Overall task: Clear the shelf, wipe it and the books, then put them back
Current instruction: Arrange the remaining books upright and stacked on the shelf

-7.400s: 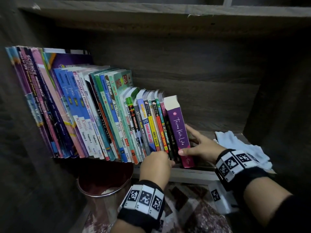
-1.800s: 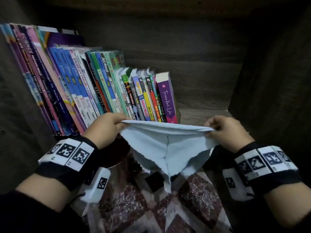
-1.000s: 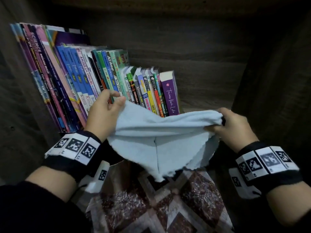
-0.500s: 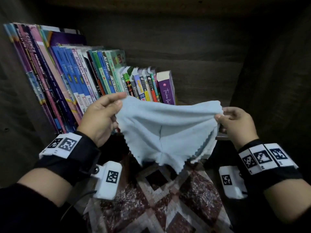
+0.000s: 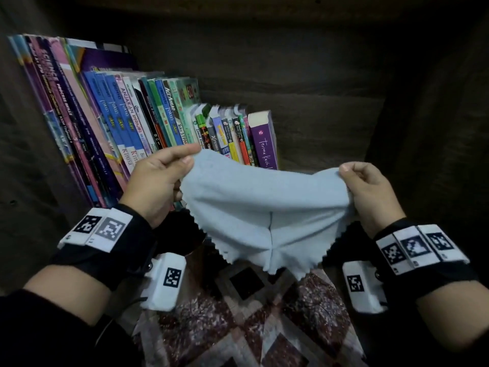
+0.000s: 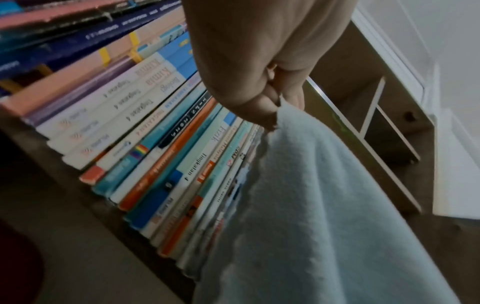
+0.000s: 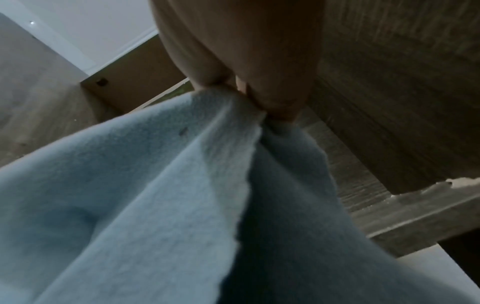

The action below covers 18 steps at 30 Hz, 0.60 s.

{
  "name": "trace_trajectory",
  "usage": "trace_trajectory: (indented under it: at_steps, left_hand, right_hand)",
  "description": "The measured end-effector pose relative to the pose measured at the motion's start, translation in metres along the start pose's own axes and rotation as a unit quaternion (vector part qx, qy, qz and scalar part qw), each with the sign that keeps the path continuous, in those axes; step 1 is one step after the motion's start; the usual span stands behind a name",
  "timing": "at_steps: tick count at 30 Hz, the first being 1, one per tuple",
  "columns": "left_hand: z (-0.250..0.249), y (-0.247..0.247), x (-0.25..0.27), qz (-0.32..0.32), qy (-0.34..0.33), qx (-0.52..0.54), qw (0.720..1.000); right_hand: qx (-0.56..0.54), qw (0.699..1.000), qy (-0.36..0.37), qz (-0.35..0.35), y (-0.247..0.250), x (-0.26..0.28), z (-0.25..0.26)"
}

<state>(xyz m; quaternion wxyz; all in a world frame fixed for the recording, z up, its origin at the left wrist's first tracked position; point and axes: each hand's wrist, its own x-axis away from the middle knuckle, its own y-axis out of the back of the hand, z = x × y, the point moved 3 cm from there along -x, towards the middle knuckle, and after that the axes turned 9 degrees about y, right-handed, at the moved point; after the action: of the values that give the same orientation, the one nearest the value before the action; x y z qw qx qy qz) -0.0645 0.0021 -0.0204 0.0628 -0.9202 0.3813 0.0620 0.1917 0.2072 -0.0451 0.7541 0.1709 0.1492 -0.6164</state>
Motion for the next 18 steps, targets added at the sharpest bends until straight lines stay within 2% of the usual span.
trace_trajectory:
  at_steps: [4, 8, 11, 15, 18]
  left_hand:
    - [-0.001, -0.002, 0.0, 0.002, -0.008, 0.043, 0.999]
    - [-0.001, 0.008, -0.005, -0.042, -0.016, 0.035, 0.998]
    - [-0.005, 0.013, -0.005, -0.033, -0.014, 0.077, 0.996]
    - [-0.006, 0.019, -0.008, -0.052, -0.026, -0.031, 0.998]
    - [-0.006, 0.015, -0.005, -0.064, -0.059, -0.077, 0.993]
  right_hand:
    - [0.028, 0.999, 0.018, 0.03, -0.001, 0.004, 0.0]
    - [-0.045, 0.998, -0.01, 0.042, -0.001, 0.005, -0.001]
    - [-0.058, 0.994, -0.015, 0.086, -0.002, 0.007, 0.001]
    - [-0.006, 0.998, 0.02, 0.053, 0.0, 0.007, 0.007]
    - [0.001, 0.999, 0.038, 0.031, 0.002, 0.005, 0.007]
